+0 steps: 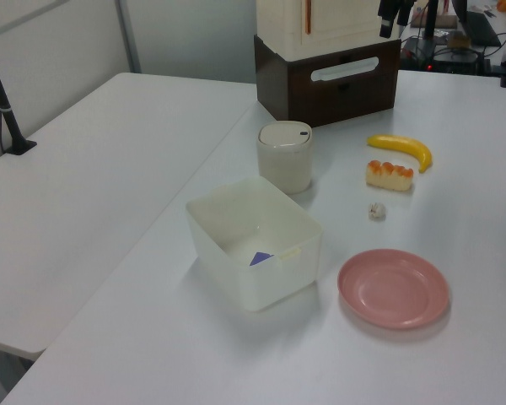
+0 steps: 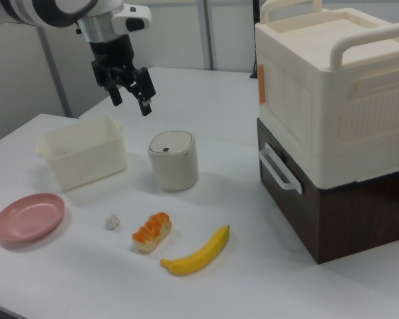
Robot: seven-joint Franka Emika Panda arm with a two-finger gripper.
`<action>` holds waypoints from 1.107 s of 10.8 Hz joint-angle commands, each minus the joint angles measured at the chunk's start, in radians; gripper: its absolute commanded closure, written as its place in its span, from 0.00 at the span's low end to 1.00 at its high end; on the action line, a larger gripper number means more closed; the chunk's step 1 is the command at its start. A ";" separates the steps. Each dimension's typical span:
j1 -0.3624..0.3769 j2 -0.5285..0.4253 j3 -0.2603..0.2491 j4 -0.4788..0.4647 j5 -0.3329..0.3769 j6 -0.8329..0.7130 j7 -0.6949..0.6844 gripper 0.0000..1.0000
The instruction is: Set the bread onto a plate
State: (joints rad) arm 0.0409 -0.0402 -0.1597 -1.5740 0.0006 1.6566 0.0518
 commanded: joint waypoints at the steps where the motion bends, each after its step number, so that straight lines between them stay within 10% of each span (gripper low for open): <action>1: -0.001 0.008 -0.012 0.026 -0.005 -0.028 -0.010 0.00; 9: 0.004 0.016 -0.006 0.026 -0.111 -0.035 -0.020 0.00; 12: -0.021 0.014 -0.015 0.028 -0.044 -0.046 -0.017 0.00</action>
State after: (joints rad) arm 0.0324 -0.0322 -0.1652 -1.5725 -0.0798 1.6518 0.0481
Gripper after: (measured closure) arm 0.000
